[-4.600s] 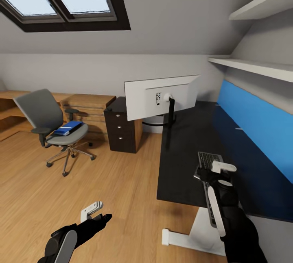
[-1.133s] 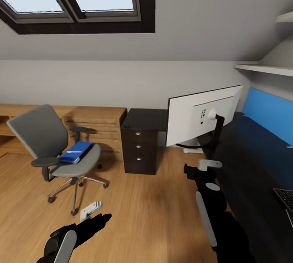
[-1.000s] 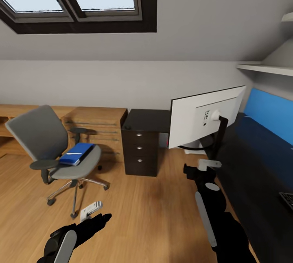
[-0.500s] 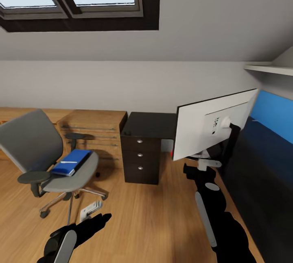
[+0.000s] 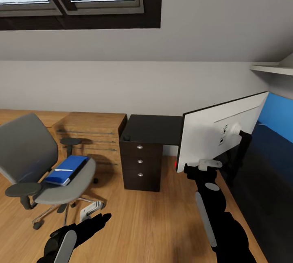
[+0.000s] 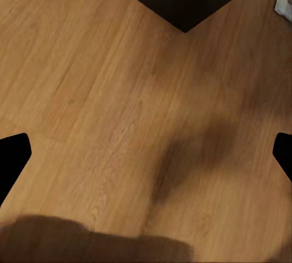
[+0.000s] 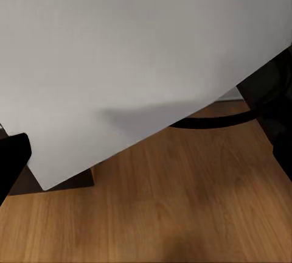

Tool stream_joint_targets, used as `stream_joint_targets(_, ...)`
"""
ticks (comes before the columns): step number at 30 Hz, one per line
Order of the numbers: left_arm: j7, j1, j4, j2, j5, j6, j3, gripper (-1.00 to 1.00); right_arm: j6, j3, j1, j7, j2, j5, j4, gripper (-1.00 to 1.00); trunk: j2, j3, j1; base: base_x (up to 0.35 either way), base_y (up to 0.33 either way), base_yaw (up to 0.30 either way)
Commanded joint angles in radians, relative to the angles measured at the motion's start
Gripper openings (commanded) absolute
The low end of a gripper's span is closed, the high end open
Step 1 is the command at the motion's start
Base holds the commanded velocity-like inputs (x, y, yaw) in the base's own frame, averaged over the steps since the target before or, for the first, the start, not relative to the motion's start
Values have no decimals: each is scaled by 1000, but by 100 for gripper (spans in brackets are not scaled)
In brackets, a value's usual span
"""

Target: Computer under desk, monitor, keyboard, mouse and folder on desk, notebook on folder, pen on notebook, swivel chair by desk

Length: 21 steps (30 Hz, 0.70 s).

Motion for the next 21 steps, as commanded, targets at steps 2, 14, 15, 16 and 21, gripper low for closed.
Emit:
stream_joint_targets(2,8,-1,-1,-1,11,5,2,100,6,1,-1,-7,0,1,-1,100,-1,-1,0,75,2,0)
stream_joint_targets(14,9,-1,0,-1,12,5,3,100,6,1,-1,-12,0,0,-1,100,-1,-1,0,18,0,0)
stream_joint_targets(15,9,-1,-1,-1,12,5,3,100,6,1,-1,-12,0,0,-1,100,-1,-1,0,1,0,0)
stream_joint_targets(16,9,-1,0,-1,12,5,3,100,6,1,-1,-12,0,0,-1,100,-1,-1,0,0,0,0)
stream_joint_targets(21,9,-1,0,-1,12,5,3,100,6,1,-1,-13,0,-1,-1,100,-1,-1,0,0,0,0)
